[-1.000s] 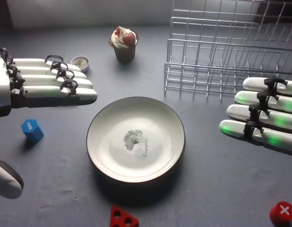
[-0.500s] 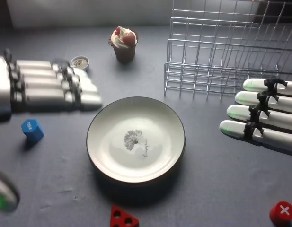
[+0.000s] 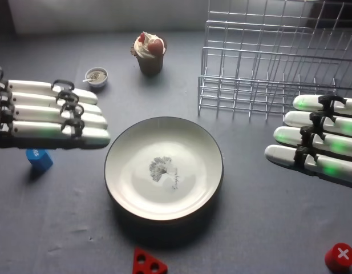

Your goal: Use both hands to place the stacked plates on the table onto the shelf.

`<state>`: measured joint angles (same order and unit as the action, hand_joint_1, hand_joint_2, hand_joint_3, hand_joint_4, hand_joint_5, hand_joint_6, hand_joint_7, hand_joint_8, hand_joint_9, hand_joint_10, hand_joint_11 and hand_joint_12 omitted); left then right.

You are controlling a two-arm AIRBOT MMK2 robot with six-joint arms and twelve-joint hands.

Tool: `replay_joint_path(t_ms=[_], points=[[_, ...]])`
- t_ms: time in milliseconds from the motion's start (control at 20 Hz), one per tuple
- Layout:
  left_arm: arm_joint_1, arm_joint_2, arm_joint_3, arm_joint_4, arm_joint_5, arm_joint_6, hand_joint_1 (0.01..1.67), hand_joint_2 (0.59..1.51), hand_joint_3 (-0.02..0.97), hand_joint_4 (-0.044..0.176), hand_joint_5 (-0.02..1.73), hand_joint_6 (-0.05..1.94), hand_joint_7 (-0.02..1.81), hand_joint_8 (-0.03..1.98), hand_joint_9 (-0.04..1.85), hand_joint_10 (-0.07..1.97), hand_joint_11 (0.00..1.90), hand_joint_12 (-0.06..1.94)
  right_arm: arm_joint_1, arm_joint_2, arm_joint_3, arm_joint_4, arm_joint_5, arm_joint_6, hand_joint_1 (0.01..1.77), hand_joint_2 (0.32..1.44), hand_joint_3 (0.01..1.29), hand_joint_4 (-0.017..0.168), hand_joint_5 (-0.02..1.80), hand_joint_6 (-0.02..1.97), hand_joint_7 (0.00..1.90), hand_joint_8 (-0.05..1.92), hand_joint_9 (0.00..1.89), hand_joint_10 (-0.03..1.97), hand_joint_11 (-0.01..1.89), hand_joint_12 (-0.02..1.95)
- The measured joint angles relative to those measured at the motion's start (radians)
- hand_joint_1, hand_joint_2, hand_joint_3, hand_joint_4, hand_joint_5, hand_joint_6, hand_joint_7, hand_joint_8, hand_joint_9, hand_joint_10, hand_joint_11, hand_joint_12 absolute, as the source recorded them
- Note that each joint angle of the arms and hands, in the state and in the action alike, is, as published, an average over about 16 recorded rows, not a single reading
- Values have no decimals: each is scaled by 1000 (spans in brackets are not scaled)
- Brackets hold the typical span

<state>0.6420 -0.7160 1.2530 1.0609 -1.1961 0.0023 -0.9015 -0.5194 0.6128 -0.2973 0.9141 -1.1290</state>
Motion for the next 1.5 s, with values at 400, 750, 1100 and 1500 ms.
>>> replay_joint_path(t_ms=[400, 750, 1100, 1500], points=[[-25, -47, 32, 125, -5, 0, 30, 827, 19, -1, 65, -3, 88, -5, 110, 2, 98, 25, 2, 0, 0, 2, -2, 19, 32, 869, 14, 3, 21, 16, 75, 5, 93, -1, 73, 30], [-30, -114, 36, 200, 54, 0, 28, 819, 20, -1, 65, -4, 91, -5, 109, 2, 101, 25, 7, 2, 11, 7, -9, 113, 32, 884, 14, 3, 23, 16, 79, 5, 99, -1, 75, 30], [-19, -180, 55, 237, 134, 0, 26, 816, 20, -1, 65, -4, 87, -5, 101, 2, 102, 25, 15, 2, 34, 11, -14, 234, 31, 905, 13, 3, 26, 16, 76, 4, 103, -1, 83, 30], [-5, -242, 103, 257, 199, 0, 24, 820, 20, 0, 64, -4, 87, -4, 100, 2, 107, 25, 20, 2, 52, 4, -15, 295, 29, 921, 14, 3, 34, 16, 76, 4, 106, 0, 93, 30]])
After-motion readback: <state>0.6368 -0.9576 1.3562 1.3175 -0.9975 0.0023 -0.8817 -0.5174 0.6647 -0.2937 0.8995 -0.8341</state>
